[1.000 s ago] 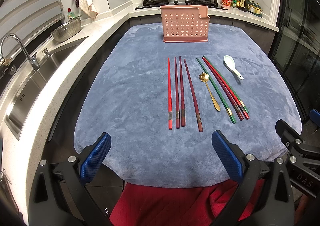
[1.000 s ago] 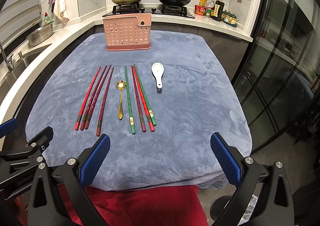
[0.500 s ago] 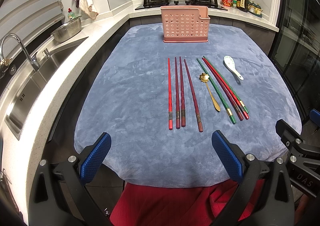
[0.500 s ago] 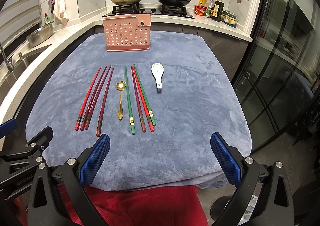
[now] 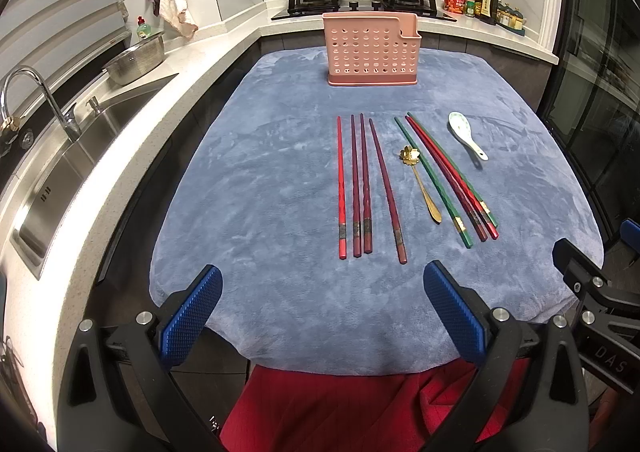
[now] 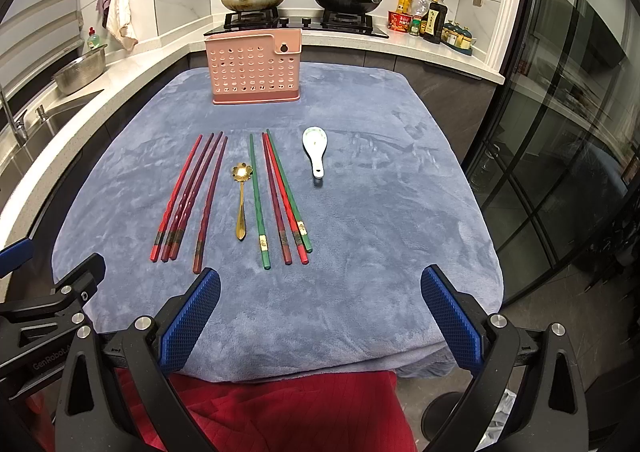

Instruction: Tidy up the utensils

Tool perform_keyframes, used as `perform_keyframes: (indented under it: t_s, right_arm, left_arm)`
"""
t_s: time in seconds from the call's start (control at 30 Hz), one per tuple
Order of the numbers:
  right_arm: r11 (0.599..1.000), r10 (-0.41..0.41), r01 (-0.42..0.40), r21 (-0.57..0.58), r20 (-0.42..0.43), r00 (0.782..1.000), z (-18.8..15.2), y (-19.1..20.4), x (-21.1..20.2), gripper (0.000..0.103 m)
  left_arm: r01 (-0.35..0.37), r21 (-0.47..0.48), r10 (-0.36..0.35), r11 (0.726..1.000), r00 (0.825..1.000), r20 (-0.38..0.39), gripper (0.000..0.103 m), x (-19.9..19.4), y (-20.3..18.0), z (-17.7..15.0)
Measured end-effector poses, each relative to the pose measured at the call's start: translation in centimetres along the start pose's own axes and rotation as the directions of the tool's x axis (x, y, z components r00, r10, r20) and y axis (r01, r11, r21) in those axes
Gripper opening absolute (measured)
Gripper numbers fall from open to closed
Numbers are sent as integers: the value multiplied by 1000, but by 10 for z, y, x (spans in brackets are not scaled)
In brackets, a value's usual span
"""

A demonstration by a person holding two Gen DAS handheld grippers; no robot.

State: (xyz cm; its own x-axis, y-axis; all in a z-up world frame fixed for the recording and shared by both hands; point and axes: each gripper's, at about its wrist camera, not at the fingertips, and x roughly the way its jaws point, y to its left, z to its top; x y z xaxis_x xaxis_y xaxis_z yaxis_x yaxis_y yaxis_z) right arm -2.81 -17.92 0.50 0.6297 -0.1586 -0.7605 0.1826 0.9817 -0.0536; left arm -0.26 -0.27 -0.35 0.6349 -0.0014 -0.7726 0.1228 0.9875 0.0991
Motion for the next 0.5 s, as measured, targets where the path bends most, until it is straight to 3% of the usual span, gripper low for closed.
perform_keyframes:
  t_s: [0.5]
  right_arm:
    - [1000, 0, 0, 2, 0, 1000, 0, -1, 0, 96]
  left_arm:
    - [4, -3, -4, 1000, 1000, -1, 96, 0, 2, 0]
